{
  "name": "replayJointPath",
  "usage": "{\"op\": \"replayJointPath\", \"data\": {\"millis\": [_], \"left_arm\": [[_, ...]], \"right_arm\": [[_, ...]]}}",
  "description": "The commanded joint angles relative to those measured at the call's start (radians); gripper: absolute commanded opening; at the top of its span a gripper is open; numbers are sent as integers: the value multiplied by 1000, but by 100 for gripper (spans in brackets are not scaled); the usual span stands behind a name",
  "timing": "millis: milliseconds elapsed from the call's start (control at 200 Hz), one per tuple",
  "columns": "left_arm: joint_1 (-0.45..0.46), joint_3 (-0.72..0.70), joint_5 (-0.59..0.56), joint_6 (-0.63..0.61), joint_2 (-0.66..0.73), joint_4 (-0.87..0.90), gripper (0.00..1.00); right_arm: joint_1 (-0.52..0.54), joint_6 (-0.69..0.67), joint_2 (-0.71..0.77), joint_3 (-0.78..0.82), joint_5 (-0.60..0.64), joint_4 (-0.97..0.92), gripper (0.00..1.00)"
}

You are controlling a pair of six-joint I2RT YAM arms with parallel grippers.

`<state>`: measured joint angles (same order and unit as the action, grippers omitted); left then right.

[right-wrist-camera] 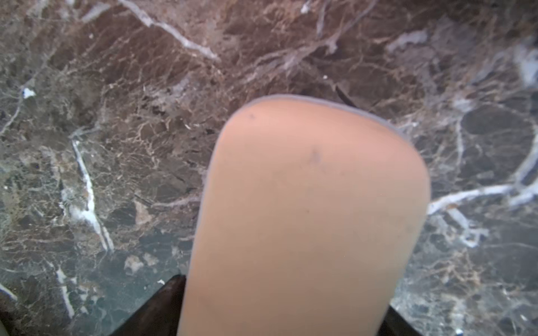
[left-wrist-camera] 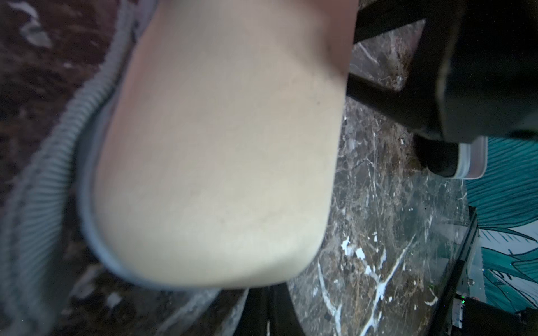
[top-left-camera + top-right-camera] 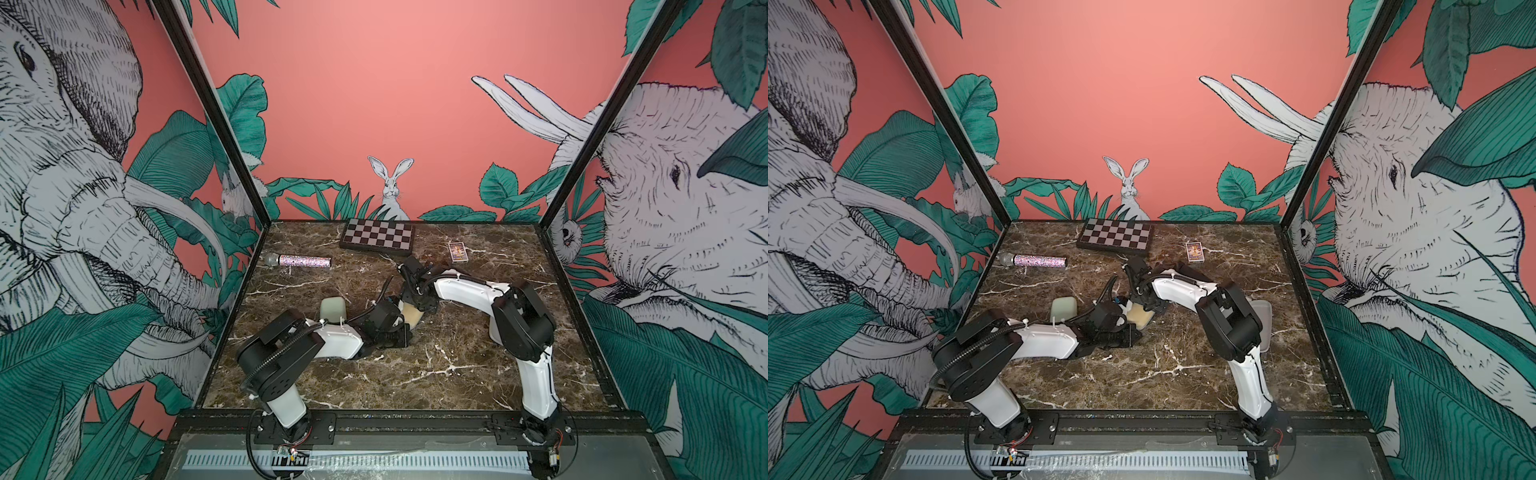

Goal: Put umbrellas into zippered umbrella sleeves
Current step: Zip the zipper on the umbrella sleeve.

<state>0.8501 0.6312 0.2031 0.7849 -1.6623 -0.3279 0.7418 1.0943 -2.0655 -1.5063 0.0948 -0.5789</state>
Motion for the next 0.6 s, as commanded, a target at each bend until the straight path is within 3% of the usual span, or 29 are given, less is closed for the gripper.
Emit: {"op": "replayJointPath", "data": {"millis": [0, 155, 270, 595], "left_arm": [[4, 9, -35, -31, 21, 5, 0], [-14, 37, -125, -132, 91, 180, 0], [-52, 60, -121, -172, 104, 280, 0], [-196, 83, -175, -268, 158, 418, 0]], "right_arm": [[-1, 32, -11, 50, 25, -50, 69], [-9, -77, 6, 76, 17, -51, 46], [-35, -139, 19, 93, 5, -64, 32], [-66, -202, 39, 128, -73, -24, 13]]}}
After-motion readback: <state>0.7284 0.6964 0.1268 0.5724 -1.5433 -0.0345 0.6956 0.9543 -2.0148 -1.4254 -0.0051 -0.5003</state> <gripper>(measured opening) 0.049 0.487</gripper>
